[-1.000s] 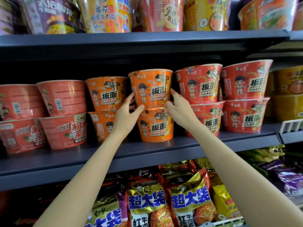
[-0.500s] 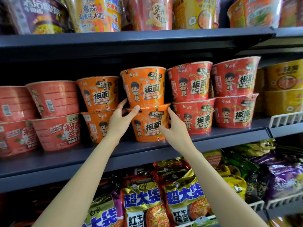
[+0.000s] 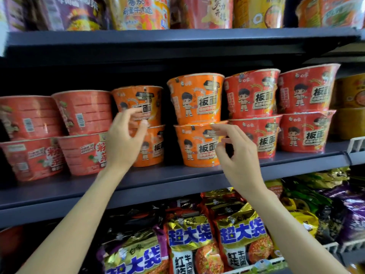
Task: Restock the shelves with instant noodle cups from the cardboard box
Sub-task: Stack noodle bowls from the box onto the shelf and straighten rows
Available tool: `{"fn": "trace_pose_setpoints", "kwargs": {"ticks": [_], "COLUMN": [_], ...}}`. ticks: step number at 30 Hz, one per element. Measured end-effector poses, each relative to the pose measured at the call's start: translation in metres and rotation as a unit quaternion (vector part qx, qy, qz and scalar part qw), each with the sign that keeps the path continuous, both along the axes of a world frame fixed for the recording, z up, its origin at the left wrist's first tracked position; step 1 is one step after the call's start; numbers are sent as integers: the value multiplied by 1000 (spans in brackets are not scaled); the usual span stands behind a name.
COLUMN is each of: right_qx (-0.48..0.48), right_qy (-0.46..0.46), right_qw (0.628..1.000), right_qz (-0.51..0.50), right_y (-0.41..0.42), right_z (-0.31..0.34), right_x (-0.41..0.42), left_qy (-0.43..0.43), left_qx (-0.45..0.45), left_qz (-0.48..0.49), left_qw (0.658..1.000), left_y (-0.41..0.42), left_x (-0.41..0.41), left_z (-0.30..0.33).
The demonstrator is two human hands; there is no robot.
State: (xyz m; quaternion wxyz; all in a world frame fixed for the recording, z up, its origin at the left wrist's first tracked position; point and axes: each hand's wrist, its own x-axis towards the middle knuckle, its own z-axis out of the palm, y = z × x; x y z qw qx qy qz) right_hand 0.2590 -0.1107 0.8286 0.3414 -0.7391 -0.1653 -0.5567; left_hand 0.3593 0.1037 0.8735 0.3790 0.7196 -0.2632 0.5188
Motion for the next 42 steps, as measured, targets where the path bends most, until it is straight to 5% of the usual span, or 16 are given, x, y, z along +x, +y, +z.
{"fn": "trace_pose_setpoints", "kwargs": {"ticks": [3,9,12,18,26,32,42], "right_qx": [-26,-43,16,135,21,60,41], "right_qy": [22,261,331,292,219,220,238], "right_qw": [997,964,943,946,975,973,968], "right_qz": [67,7,17,50,37,22,73], "right_y": [41,120,134,141,156,135,126], "right_z": [12,30,34,29,-10,0,-6], "right_x": [8,88,121,102,46,36,40], "left_qy": [-4,234,323,366,403,367,344], "left_qx": [16,199,176,50,-21,-42,-45], "left_qz": [56,81,-4,-165,-304,-230,-252], "left_qw": [998,948,930,914,863,900,904], "left_y": [45,86,81,79,71,78,74], "left_x": [8,37,47,49,36,41,32], "left_z": [-4,-9,-4,2,4,-3,-7]}}
